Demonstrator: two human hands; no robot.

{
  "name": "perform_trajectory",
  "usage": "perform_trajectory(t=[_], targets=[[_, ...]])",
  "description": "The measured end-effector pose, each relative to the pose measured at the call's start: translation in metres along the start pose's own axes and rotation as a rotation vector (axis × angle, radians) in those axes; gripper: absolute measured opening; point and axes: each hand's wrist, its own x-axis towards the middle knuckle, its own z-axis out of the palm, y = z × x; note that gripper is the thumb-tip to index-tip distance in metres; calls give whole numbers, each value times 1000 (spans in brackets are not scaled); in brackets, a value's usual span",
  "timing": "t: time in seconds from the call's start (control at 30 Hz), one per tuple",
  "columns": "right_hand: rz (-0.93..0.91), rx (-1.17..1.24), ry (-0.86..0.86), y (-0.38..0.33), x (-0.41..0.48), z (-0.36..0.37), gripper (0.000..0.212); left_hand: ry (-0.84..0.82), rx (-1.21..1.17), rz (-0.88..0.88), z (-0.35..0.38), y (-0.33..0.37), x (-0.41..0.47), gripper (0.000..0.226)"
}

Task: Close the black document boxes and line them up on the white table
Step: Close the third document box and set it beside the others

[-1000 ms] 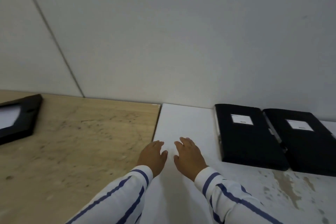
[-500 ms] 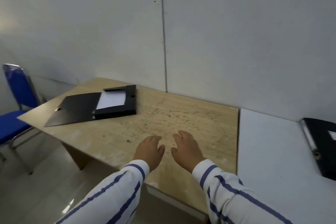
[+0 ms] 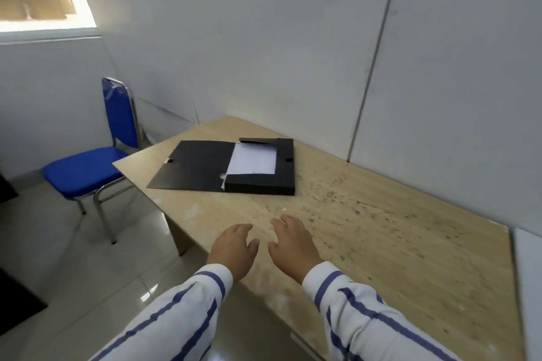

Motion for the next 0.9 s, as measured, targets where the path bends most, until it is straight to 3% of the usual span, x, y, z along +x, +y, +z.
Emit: perform_trajectory(t=[0.5,0.8,0.9], targets=[[-108,-59,-182,-63,223,66,52,53,-109,-369,-50,-115,184,50],[117,-202,-181,-89,290,106,54,-19,-66,-455,-85,-209,271,45],[186,-278,-166,-93,301,113,46,-44,-16,-534,-94,-236,293,44]])
